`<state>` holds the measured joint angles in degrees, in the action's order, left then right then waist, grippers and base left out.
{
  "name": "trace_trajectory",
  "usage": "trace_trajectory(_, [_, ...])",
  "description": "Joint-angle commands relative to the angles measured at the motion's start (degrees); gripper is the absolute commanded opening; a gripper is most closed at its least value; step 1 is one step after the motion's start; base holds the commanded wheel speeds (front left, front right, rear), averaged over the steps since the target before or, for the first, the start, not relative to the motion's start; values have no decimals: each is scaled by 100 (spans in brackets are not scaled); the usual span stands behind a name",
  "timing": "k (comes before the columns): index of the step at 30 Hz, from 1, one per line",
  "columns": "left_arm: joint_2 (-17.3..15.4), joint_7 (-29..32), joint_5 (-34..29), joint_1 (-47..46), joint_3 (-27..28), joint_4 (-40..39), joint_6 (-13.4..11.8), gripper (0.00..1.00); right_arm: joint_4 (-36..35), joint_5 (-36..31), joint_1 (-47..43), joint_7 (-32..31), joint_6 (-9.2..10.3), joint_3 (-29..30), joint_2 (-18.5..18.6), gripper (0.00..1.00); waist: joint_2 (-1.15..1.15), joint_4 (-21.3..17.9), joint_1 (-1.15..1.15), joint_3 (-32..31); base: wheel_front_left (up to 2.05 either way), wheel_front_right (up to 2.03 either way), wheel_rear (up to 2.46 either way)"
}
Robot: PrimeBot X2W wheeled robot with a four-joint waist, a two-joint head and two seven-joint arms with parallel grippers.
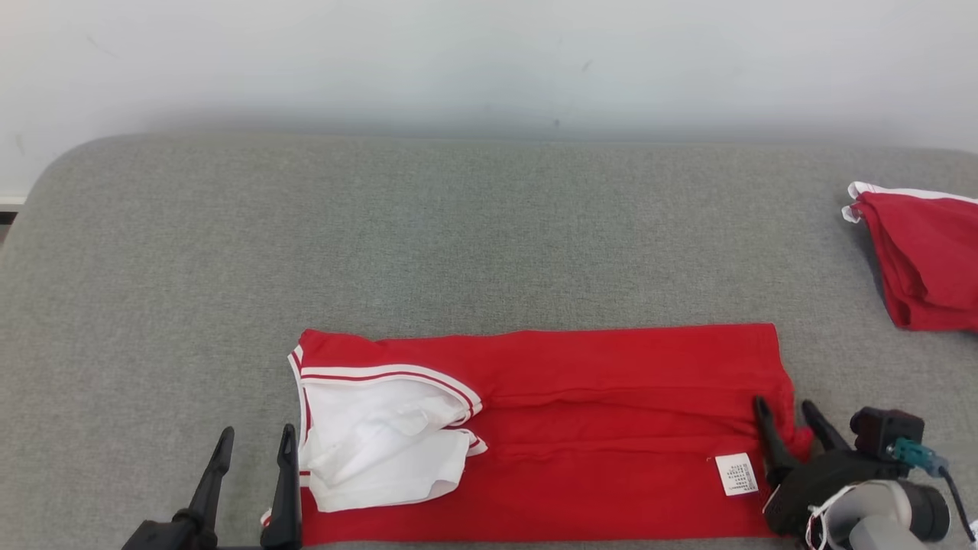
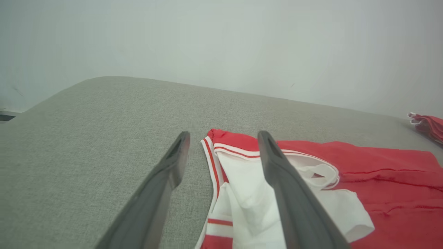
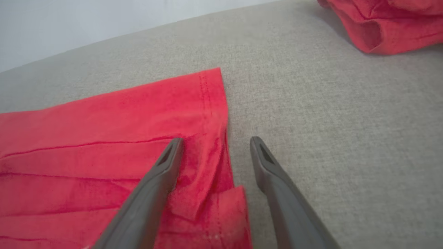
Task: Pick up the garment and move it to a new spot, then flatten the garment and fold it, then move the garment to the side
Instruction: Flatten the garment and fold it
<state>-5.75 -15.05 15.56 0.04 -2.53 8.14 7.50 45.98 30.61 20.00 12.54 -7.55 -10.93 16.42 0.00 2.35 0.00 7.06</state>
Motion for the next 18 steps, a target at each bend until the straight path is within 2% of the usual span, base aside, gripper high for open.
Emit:
trace_trajectory(1, [42,-20,-83,79,47,9,-5,100,120,-72,38,-35,12,-21,-38,100,0,38,0,-39,0,0,0])
trace_trajectory(10, [190,-20,-33,104,150,151,-4,100,650,0,122,-238,10,-285,-248,100,0,90,0,-72,0,0,0])
trace_trajectory(11, [199,-21,-41,106,154,157,-4,100,651,69,114,-285,-3,-337,-292,87,0,94,0,-75,0,0,0])
trace_trajectory(12, [206,-21,-52,109,164,164,-4,100,642,112,108,-316,-3,-372,-305,59,0,96,0,-78,0,0,0])
trace_trajectory(13, [213,-21,-57,112,187,175,-4,100,648,153,97,-353,-3,-412,-305,38,0,97,0,-81,0,0,0])
trace_trajectory(14, [222,-21,-59,114,197,184,-4,100,658,184,83,-390,-3,-453,-297,23,0,97,0,-83,0,0,0])
trace_trajectory(15, [230,-21,-74,118,195,187,-4,100,660,219,73,-395,-3,-481,-289,0,0,95,0,-85,0,0,0])
trace_trajectory(18, [242,-21,-94,122,215,225,-4,100,636,318,60,-335,-1,-508,-210,0,0,80,0,-87,0,0,0])
